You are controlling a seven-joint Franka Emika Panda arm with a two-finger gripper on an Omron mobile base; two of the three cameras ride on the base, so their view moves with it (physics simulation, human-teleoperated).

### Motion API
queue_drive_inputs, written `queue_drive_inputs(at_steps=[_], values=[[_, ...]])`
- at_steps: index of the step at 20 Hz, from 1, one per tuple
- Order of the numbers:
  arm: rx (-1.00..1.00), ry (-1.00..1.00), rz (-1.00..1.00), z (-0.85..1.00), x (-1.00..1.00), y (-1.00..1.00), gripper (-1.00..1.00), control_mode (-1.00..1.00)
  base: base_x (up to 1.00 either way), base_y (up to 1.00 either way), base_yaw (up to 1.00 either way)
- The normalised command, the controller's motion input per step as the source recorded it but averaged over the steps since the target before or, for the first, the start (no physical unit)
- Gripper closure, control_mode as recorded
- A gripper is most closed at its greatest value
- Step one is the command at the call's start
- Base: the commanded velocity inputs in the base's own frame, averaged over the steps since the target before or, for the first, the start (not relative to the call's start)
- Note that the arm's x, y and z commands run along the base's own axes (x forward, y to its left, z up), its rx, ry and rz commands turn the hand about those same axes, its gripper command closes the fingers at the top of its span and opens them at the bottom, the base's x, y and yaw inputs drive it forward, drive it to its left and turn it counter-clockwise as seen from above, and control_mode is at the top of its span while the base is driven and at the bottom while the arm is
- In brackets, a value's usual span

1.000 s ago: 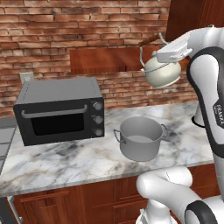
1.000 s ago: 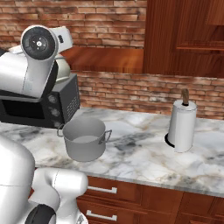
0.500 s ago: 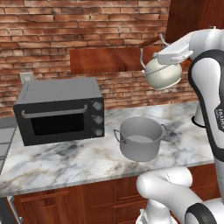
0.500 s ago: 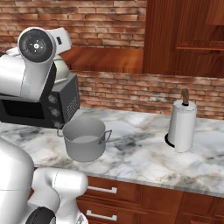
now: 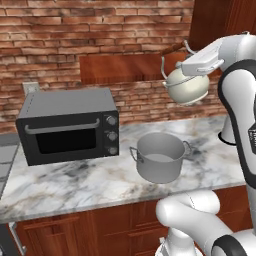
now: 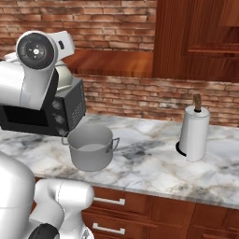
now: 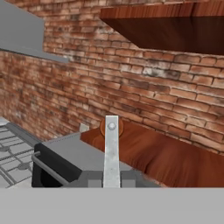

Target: Pick the kettle from the cabinet and place it on a stove burner. Then pick the pot from the counter and place it on another stove burner. Finally, turn both burners on.

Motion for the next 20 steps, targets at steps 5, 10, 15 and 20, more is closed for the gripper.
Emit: queue_drive_inputs(at_steps=[5, 10, 15, 20], values=[[0.0, 0.0, 0.0, 0.0, 0.0, 0.0, 1.0, 1.0, -0.34, 0.24, 0.0], [0.0, 0.0, 0.0, 0.0, 0.0, 0.0, 1.0, 1.0, -0.32, 0.39, 0.0], [0.0, 0.0, 0.0, 0.0, 0.0, 0.0, 1.0, 1.0, -0.23, 0.69, 0.0], [0.0, 0.0, 0.0, 0.0, 0.0, 0.0, 1.0, 1.0, -0.18, 0.7, 0.0]])
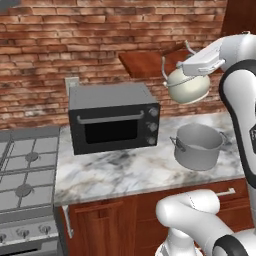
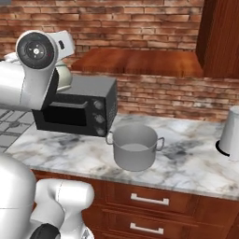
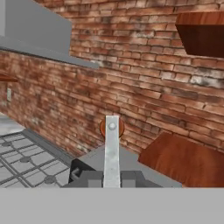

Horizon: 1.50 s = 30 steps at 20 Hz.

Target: Pick the kettle from the cabinet and place it on a stove burner. Then pick the pot from the counter and place it on another stove burner. Finally, turn both burners on.

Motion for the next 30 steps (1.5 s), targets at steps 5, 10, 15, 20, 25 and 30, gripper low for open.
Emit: queue_drive_inputs(at_steps=[5, 10, 15, 20, 25, 30], values=[[0.0, 0.0, 0.0, 0.0, 0.0, 0.0, 1.0, 1.0, -0.18, 0.64, 0.0], [0.0, 0.0, 0.0, 0.0, 0.0, 0.0, 1.0, 1.0, -0.23, 0.6, 0.0], [0.0, 0.0, 0.0, 0.0, 0.0, 0.0, 1.0, 1.0, -0.21, 0.58, 0.0], [0.0, 0.0, 0.0, 0.0, 0.0, 0.0, 1.0, 1.0, -0.16, 0.61, 0.0], [0.0, 0.0, 0.0, 0.0, 0.0, 0.0, 1.0, 1.0, -0.12, 0.62, 0.0], [0.0, 0.0, 0.0, 0.0, 0.0, 0.0, 1.0, 1.0, -0.09, 0.62, 0.0]])
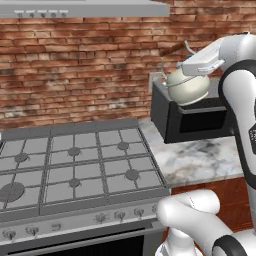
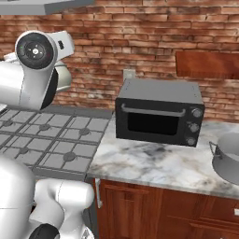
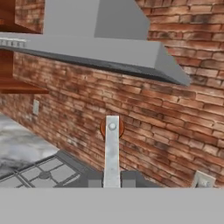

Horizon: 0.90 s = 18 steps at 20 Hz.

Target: Pick the kettle from the cabinet and place it on a stove burner. Then pick the pot from the counter and place it on another stove burner. Finally, turn both burners on.

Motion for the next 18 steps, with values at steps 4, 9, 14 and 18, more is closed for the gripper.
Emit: queue_drive_inputs(at_steps=[4, 9, 14, 18], values=[[0.0, 0.0, 0.0, 0.0, 0.0, 0.0, 1.0, 1.0, -0.08, 0.61, 0.0], [0.0, 0.0, 0.0, 0.0, 0.0, 0.0, 1.0, 1.0, -0.06, 0.65, 0.0], [0.0, 0.0, 0.0, 0.0, 0.0, 0.0, 1.0, 1.0, -0.04, 0.61, 0.0], [0.0, 0.0, 0.0, 0.0, 0.0, 0.0, 1.0, 1.0, 0.0, 0.53, -0.02]])
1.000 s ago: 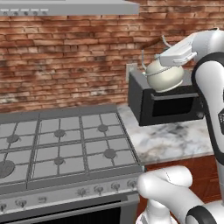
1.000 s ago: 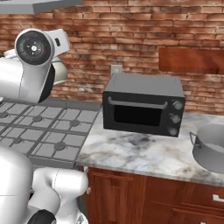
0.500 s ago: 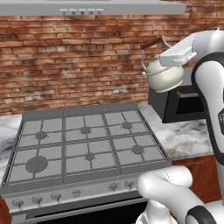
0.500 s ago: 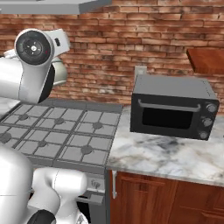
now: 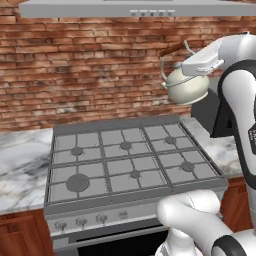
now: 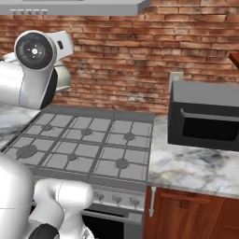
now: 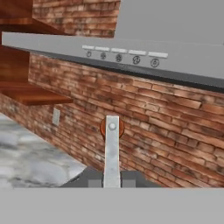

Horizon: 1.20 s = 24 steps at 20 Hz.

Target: Pick the kettle from the cabinet and place it on a stove burner. Then pick the pot from the counter and place it on another stove burner. Finally, turn both burners on.

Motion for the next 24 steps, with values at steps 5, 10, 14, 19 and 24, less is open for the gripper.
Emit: queue_drive_inputs(at_steps=[5, 10, 14, 19, 24], values=[[0.0, 0.0, 0.0, 0.0, 0.0, 0.0, 1.0, 1.0, 0.07, 0.42, -0.03], [0.0, 0.0, 0.0, 0.0, 0.0, 0.0, 1.0, 1.0, 0.21, 0.4, -0.02], [0.0, 0.0, 0.0, 0.0, 0.0, 0.0, 1.0, 1.0, 0.18, 0.32, -0.01], [0.0, 0.0, 0.0, 0.0, 0.0, 0.0, 1.0, 1.0, 0.18, 0.22, 0.0], [0.0, 0.0, 0.0, 0.0, 0.09, 0.01, 1.0, -1.0, 0.0, 0.0, 0.0]])
